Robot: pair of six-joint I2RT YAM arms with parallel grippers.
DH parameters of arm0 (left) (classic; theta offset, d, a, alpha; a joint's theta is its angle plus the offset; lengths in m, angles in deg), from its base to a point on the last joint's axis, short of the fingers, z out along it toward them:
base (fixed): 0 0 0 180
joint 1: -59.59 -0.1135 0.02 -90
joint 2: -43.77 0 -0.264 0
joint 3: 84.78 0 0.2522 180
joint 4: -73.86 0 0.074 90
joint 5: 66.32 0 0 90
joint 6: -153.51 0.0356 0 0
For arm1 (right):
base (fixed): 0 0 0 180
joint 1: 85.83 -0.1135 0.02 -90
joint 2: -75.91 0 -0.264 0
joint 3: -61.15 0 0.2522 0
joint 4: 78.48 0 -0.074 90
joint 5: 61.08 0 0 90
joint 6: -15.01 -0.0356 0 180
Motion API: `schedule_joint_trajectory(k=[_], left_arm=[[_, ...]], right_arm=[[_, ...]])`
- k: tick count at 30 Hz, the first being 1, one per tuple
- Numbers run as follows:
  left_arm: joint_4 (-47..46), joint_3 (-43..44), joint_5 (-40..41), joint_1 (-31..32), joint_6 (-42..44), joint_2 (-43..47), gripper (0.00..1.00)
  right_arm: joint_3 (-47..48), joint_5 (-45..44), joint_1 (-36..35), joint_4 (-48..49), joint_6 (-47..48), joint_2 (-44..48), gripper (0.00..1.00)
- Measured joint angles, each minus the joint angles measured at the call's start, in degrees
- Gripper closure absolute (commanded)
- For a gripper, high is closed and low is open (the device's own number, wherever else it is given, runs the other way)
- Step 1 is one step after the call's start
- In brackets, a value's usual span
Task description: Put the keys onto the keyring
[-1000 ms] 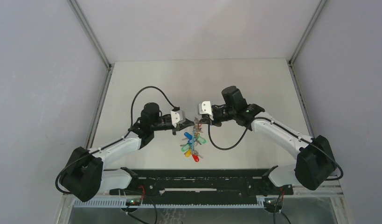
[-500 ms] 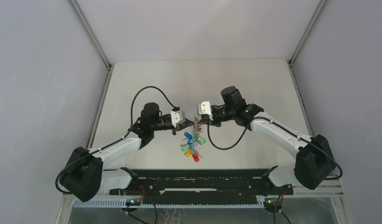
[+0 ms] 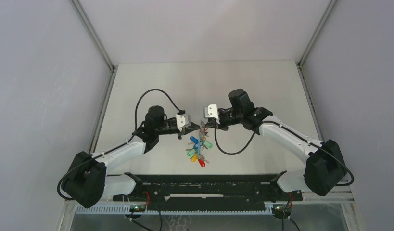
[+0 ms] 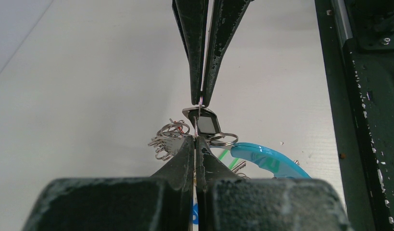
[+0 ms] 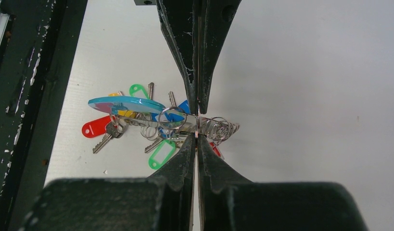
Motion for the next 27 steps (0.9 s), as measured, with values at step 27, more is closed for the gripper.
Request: schedule_joint_trajectory(k=[27], left_arm=[[-0.37,0.0,0.02,-0.11,0.0,-0.09,1.0]], right_arm=[[0.0,-0.15,0.0,1.27,-0.61,0.0,1.0]])
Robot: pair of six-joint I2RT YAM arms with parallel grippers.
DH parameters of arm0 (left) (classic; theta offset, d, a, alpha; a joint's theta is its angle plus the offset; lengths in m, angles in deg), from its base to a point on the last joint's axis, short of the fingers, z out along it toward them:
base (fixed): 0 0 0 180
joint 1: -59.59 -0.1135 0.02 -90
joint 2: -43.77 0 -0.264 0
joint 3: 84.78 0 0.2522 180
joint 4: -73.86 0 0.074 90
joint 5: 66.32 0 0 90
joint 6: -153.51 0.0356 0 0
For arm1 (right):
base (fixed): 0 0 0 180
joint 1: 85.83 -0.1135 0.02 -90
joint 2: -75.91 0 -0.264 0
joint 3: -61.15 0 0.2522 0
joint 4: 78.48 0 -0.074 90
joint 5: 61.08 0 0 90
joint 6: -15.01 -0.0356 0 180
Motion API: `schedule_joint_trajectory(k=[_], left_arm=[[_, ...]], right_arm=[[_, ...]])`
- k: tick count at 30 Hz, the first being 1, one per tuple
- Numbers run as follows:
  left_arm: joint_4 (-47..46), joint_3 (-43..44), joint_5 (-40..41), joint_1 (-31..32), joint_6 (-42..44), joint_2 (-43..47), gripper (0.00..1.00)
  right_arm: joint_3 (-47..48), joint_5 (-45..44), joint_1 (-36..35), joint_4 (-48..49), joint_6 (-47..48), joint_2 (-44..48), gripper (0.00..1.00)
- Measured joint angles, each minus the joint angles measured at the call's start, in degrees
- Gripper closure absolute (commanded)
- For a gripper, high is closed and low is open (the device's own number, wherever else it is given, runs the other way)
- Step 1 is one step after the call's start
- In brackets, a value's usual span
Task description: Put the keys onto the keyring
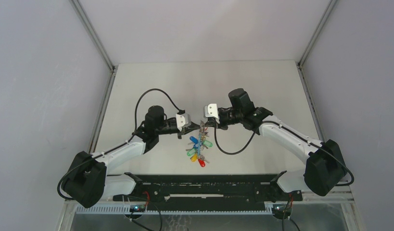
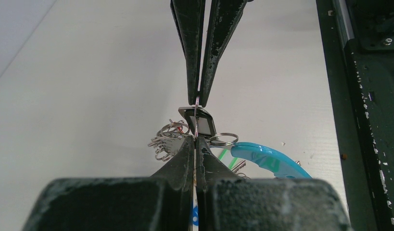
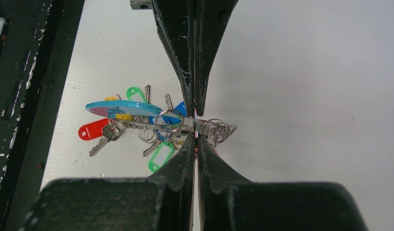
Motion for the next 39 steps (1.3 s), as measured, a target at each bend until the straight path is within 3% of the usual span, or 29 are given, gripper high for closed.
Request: schedule_joint_trajectory(k=[39], left_arm=[[-3.02,0.0,0.81,-0.04,-5.09,-0.94,1.0]], right_arm=[[0.0,-5.31,-2.16,-0.17,2.01,-0.61,1.0]])
